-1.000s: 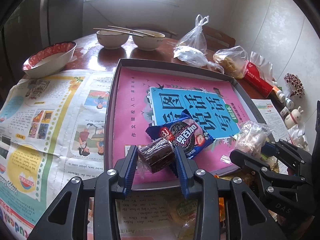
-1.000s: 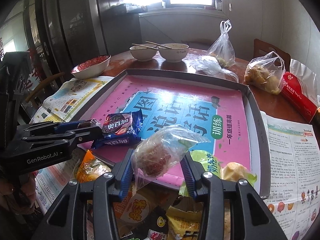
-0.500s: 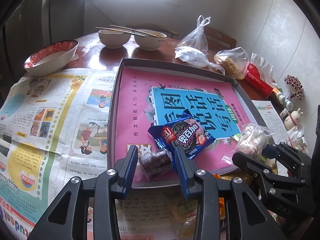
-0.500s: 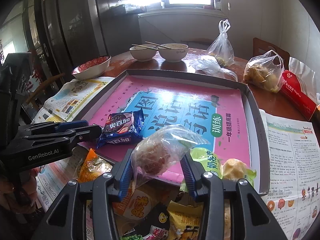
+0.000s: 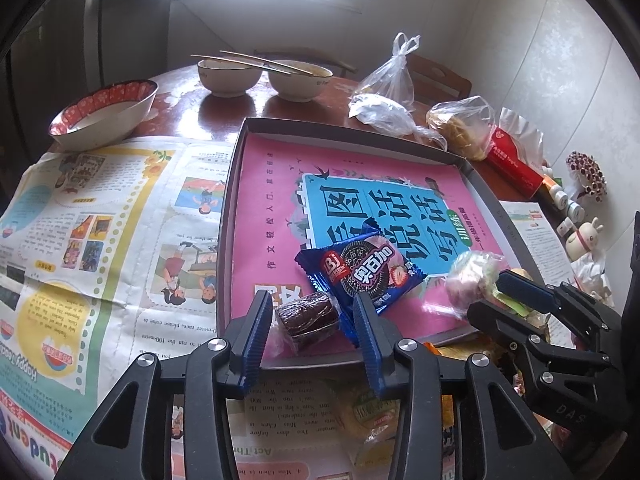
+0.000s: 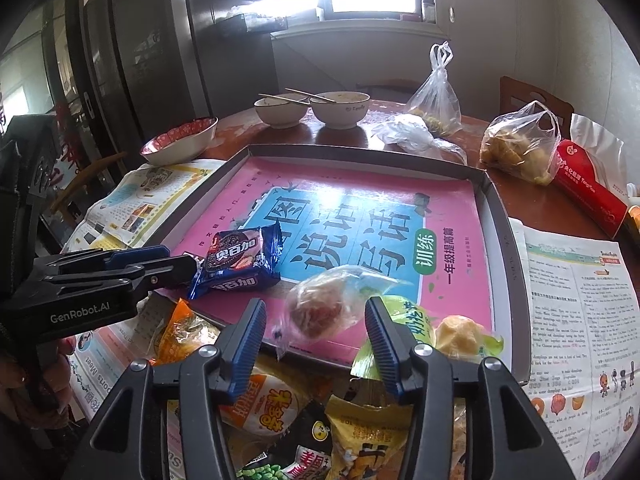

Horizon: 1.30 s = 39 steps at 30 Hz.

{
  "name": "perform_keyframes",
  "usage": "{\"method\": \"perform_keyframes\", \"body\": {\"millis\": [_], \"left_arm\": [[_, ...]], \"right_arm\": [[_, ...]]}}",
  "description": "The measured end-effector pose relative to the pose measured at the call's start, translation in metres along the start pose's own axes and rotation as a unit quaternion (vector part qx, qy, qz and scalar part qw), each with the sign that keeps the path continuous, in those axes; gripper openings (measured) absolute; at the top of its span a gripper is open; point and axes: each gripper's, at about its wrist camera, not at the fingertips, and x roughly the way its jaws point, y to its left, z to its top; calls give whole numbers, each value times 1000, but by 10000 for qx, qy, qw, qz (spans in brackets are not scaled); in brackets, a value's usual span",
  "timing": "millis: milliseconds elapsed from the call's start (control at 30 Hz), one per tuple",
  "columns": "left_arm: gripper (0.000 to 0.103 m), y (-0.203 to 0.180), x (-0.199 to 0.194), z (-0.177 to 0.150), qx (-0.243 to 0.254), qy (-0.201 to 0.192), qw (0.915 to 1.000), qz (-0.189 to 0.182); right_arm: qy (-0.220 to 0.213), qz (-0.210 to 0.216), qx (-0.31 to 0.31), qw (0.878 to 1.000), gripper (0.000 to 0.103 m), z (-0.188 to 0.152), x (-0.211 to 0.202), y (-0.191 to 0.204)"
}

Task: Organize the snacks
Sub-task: 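Release the brown cake in the tray while the right tool releases the clear pastry bag, then withdraw both tools from the tray back toward the snack pile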

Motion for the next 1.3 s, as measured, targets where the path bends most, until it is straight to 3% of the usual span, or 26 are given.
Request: {"method": "perform_keyframes", "body": {"millis": [267, 867, 1300], "left_arm": [[52, 0, -5, 1, -1, -38, 10000, 20], [57, -6, -27, 0, 71, -255, 9996, -20], [69, -12, -40, -2, 128, -373, 9992, -103]], "right_arm": [[-85, 17, 12, 10000, 54, 1, -6, 0], [-454, -72, 232, 9987, 62, 4, -30, -13], [-665, -177, 512, 9963, 65, 2, -49, -32]]}}
